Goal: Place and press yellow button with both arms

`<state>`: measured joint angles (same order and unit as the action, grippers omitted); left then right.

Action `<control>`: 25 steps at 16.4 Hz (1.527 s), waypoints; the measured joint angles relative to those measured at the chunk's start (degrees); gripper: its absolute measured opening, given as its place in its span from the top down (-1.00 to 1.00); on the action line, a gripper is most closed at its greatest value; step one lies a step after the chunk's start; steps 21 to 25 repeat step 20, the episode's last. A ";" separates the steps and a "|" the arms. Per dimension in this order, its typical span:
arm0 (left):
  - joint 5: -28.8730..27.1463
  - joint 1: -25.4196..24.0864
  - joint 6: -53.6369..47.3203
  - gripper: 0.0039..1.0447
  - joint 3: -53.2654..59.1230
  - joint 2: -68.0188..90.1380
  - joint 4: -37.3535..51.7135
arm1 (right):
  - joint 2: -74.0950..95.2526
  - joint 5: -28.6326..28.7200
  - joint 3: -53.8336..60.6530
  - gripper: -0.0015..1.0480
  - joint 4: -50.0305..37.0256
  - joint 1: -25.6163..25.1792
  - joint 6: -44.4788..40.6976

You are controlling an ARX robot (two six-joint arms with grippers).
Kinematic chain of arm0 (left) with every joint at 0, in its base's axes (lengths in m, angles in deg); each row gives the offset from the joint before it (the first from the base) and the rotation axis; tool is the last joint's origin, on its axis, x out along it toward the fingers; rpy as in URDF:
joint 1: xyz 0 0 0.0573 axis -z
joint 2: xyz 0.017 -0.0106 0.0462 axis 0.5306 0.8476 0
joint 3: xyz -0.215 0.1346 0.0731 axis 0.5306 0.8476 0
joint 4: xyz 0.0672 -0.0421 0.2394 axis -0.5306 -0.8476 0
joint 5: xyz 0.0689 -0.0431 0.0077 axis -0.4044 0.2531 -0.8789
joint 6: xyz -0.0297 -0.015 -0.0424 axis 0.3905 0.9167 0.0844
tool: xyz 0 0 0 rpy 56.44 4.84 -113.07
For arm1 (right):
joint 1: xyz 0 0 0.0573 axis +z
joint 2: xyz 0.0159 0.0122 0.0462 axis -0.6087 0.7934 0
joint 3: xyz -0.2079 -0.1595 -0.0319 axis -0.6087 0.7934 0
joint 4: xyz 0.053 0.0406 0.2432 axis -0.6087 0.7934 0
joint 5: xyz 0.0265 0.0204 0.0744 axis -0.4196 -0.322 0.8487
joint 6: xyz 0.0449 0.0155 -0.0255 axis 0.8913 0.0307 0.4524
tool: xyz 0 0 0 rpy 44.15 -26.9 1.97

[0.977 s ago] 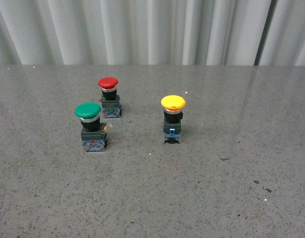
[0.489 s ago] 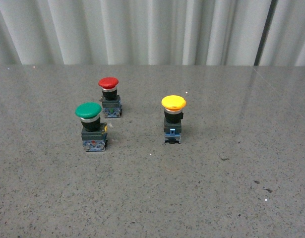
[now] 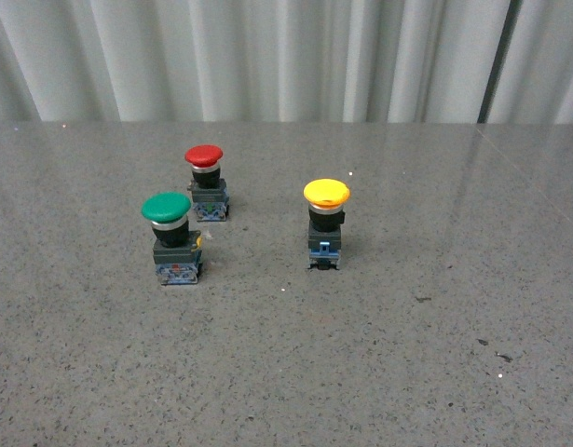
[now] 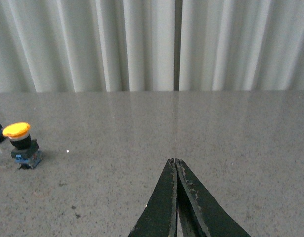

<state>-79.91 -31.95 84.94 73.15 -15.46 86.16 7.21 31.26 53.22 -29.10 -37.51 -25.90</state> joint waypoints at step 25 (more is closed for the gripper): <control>0.07 0.00 0.00 -0.88 0.00 0.00 0.02 | -0.02 -0.04 0.00 -0.87 0.39 0.00 -0.02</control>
